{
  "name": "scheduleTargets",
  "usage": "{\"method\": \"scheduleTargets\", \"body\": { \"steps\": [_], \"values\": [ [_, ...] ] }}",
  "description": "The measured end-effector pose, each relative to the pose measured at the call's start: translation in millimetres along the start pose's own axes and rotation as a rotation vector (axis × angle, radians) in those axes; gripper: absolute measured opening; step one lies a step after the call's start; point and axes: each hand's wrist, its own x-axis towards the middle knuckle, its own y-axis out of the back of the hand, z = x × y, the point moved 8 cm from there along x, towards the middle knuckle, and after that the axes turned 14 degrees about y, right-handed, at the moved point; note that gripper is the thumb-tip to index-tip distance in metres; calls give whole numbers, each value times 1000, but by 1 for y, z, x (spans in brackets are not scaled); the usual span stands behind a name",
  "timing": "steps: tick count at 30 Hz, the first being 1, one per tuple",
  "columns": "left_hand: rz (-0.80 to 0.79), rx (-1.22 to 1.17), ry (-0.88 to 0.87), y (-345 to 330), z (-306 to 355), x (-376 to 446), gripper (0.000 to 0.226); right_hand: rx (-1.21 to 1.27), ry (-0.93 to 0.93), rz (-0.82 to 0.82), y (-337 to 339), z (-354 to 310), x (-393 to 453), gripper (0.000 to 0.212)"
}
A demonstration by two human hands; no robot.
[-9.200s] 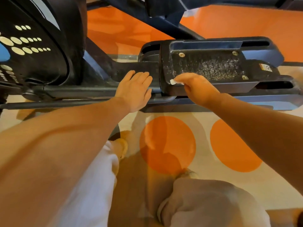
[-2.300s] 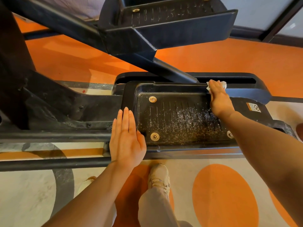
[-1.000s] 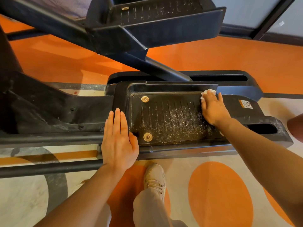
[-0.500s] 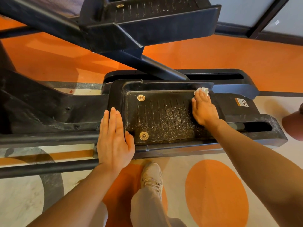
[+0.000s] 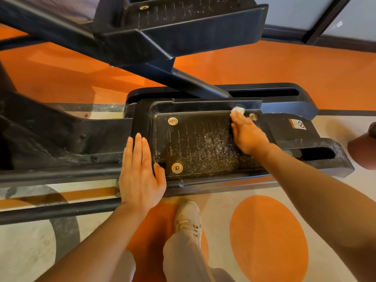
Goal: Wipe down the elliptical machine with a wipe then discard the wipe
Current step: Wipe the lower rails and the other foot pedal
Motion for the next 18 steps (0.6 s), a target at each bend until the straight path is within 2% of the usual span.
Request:
{"method": "scheduleTargets", "body": {
  "steps": [2, 5, 11, 13, 15, 18],
  "values": [
    [8, -12, 5, 1, 0, 0, 68, 25, -55, 27, 5, 7, 2, 45],
    [11, -27, 8, 1, 0, 0, 68, 59, -25, 16, 0, -9, 4, 44],
    [11, -32, 13, 1, 0, 0, 68, 99, 250, -143, -38, -88, 22, 49],
    [8, -30, 17, 0, -1, 0, 69, 85, 281, -157, -44, -95, 23, 51],
    [5, -29, 20, 0, -2, 1, 69, 43, 225, -154, -43, -76, 24, 52],
    [-1, -39, 30, 0, -2, 1, 70, 54, 71, -64, -28, -37, 25, 51]
  ]
}}
